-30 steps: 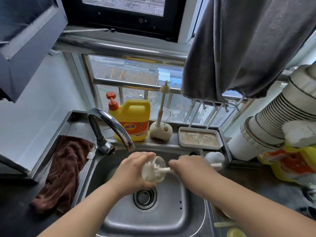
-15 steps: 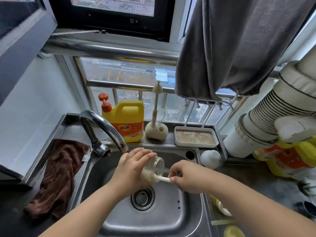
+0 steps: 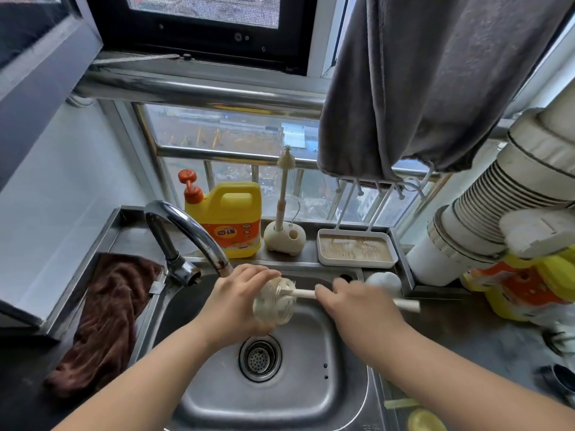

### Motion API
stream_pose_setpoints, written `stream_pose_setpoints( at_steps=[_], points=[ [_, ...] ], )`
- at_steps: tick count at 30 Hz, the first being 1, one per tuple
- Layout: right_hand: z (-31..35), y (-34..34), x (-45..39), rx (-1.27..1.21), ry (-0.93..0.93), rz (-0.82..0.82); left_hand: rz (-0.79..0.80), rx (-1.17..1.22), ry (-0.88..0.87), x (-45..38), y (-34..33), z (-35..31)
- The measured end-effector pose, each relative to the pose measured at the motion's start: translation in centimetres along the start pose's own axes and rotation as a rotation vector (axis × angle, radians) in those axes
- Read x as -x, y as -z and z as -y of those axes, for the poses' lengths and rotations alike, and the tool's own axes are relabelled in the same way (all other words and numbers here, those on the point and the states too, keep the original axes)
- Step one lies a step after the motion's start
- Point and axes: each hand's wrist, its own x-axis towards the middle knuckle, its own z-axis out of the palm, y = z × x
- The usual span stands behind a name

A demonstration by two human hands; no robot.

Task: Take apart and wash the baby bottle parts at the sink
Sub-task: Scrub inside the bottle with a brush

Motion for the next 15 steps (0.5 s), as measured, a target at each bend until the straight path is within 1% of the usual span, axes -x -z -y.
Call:
stream_pose_setpoints(
  at_steps=[1,2,3,5,8,9,11,12,13,15],
  points=[
    [0.0,-0.3,0.2,-0.105,-0.083,0.05,-0.025,-0.031,-0.014,0.0,-0.1,0.0],
    [-0.2,-0.4,0.3,-0.243,-0.148,0.145,-0.049,-0.057,-0.03,0.1,-0.2,-0.1],
    [-0.3,-0.4,0.3,-0.389,-0.175,0.221,-0.071,-0.078,-0.046,0.2,-0.4,-0.3],
    [-0.3,0.0,0.1,-0.578,-0.155,0.309,-0.1,-0.101,-0.07,0.4,-0.5,-0.6],
    [-0.4,0.8,0.3,-0.72,-0.126,0.405,-0.135,-0.071,-0.088,0.6,-0.5,-0.6],
    [-0.5,0.9,0.5,-0.742,-0.127,0.412,-0.133,-0.07,-0.092,0.5,-0.4,-0.5],
    [-0.8,0.7,0.9,-0.678,-0.116,0.389,-0.11,-0.102,-0.11,0.6,-0.3,-0.5],
    [-1.1,0.5,1.2,-0.586,-0.109,0.361,-0.104,-0.111,-0.114,0.7,-0.4,-0.5],
    [-1.2,0.3,1.3,-0.427,-0.093,0.311,-0.102,-0.099,-0.106,0.8,-0.5,-0.4],
    [-1.6,-0.1,1.5,-0.103,-0.034,0.098,-0.105,-0.017,-0.052,1.1,-0.6,-0.6]
  ],
)
